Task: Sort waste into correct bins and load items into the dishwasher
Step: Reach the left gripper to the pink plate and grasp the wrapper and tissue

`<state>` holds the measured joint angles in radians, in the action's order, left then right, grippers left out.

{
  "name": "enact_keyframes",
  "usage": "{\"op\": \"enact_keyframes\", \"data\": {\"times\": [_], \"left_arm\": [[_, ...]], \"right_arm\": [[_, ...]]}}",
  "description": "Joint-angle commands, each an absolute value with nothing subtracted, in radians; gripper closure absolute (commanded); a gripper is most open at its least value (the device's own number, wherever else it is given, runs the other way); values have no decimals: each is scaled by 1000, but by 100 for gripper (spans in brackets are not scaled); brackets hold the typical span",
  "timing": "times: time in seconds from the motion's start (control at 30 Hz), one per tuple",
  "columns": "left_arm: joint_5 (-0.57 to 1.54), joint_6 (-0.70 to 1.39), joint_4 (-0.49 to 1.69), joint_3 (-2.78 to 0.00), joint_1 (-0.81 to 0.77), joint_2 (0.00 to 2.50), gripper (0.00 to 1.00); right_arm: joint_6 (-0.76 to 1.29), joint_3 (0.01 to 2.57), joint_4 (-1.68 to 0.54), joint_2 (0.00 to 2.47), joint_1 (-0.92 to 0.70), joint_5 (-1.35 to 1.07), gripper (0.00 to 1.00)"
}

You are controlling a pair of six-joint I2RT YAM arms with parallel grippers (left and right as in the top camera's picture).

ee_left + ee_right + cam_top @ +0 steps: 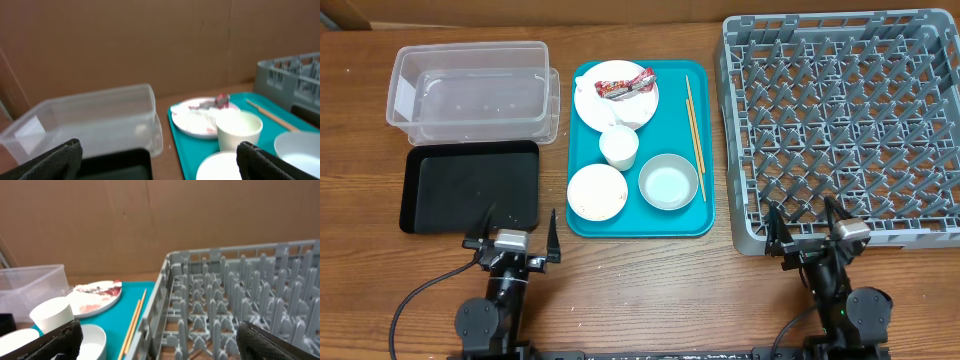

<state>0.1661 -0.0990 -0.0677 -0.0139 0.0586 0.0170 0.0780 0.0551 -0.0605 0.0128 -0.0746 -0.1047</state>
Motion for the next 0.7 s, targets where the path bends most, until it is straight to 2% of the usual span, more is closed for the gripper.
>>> {"op": "enact_keyframes", "data": {"times": [0.0,0.3,0.47,0.67], "left_arm": [[145,-74,-104,-72,52,6,0],[103,-74,-102,-280,52,93,0],[184,-74,-84,-453,52,293,0],[223,-74,110,-797,52,628,0]], "right_arm": [[82,153,-60,7,-81,-111,0],[80,354,-60,171,-81,-114,0],[75,509,-109,356,-81,-137,0],[50,777,-324,646,-81,-137,0]]}}
